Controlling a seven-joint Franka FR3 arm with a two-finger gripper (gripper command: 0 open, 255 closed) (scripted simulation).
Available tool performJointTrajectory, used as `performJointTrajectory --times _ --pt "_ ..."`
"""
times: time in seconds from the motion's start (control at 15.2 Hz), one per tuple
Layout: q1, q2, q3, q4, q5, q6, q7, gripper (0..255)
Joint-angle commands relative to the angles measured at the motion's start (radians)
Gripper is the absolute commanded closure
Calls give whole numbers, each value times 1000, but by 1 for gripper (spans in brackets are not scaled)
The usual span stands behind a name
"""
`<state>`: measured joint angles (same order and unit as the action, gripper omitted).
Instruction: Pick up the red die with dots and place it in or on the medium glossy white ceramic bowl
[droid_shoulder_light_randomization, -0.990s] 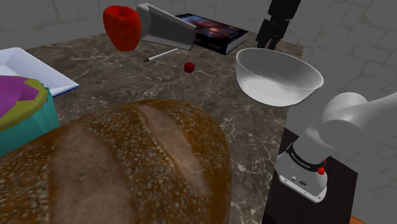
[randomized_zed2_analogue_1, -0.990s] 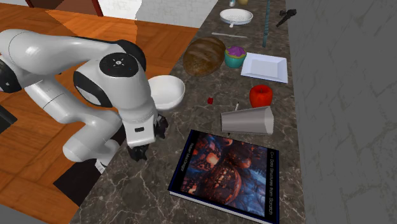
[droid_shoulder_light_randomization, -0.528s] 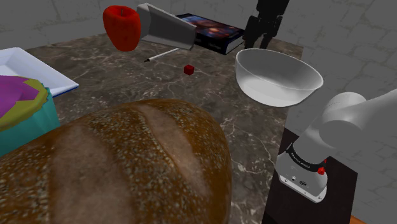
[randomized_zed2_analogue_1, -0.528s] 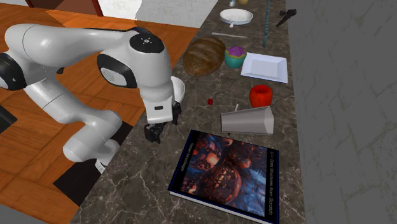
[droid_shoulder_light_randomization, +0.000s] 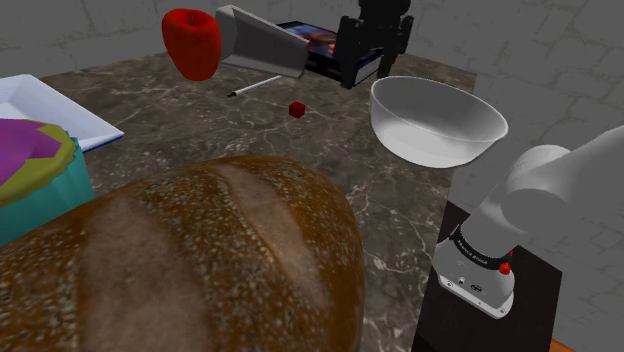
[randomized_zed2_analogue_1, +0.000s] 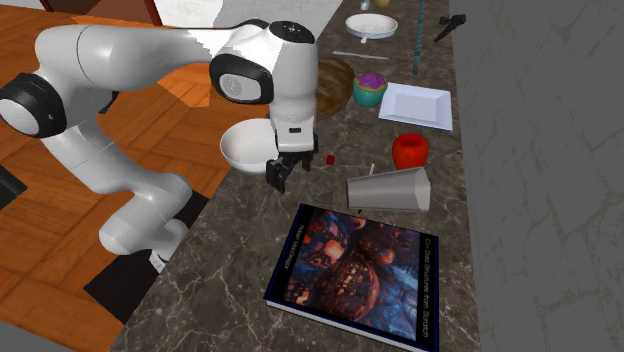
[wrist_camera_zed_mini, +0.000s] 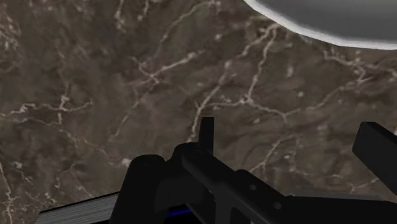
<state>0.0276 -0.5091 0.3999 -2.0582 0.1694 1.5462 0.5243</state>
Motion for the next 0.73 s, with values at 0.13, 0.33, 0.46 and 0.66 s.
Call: performJointTrajectory --times 0.13,0.33,0.46,0.66 --pt "-10 124 105 140 -19 -22 154 0" --pt "-17 242 191 261 -61 -39 280 0" --pt "-15 335 250 352 -105 -56 371 0" --pt "-1 420 295 419 -153 -63 452 0"
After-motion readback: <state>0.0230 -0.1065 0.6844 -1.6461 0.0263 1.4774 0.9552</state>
